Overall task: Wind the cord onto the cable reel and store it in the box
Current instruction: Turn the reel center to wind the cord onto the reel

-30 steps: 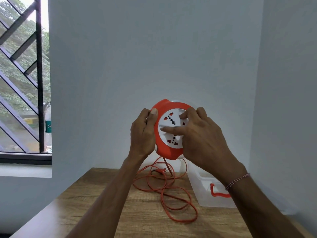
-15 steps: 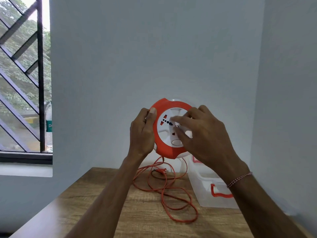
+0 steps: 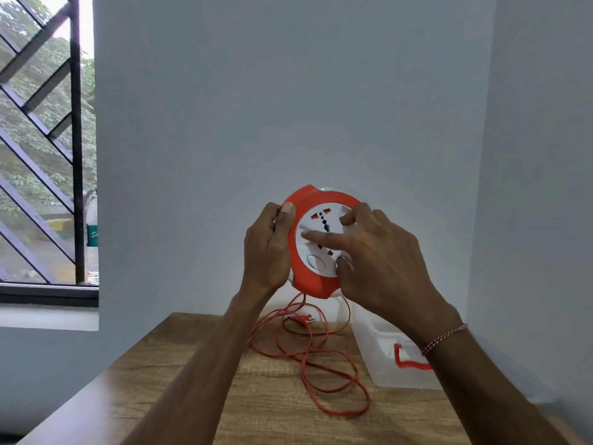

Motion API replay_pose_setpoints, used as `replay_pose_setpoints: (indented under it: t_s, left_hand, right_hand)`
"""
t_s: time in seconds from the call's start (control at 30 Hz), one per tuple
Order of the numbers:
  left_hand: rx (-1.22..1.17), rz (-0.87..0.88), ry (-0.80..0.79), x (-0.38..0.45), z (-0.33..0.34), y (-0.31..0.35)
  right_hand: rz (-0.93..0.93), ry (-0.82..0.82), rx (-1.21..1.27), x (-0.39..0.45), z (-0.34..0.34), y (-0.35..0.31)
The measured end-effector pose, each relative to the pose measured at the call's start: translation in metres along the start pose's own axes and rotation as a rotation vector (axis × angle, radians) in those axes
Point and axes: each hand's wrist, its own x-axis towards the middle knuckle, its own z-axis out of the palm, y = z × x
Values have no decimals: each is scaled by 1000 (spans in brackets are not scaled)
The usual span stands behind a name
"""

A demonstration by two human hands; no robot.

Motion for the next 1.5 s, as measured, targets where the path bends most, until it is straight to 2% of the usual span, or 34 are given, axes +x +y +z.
replay_pose_setpoints:
  t_s: [0.27, 0.4, 0.53, 0.6, 0.67, 0.73, 0.8, 0.97, 1.37, 1.5]
  left_hand:
    - [-8, -4, -4, 0, 0, -2]
    - [-8, -13, 24, 0, 1, 1]
    - [11, -5, 34, 1, -1, 2]
    - [20, -8, 31, 1, -1, 2]
    - [12, -2, 28, 1, 0, 2]
    - [10, 11, 24, 1, -1, 2]
    - [13, 16, 13, 1, -1, 0]
    - [22, 20, -2, 0, 0, 0]
    - [-13, 17, 3, 1, -1, 2]
    - [-23, 20, 7, 2, -1, 2]
  right_hand:
    - [117, 163, 101, 2, 0, 0]
    - [82, 142, 144, 3, -3, 1]
    - [-58, 239, 176, 5, -8, 1]
    - [-141, 172, 147, 5, -9, 3]
    - [-162, 31, 103, 6, -10, 3]
    - [-152, -62, 66, 5, -8, 0]
    - [-141, -83, 30, 5, -6, -1]
    - [-81, -54, -3, 3, -5, 1]
    - [115, 144, 61, -1, 1, -1]
    - [145, 129, 112, 3, 2, -2]
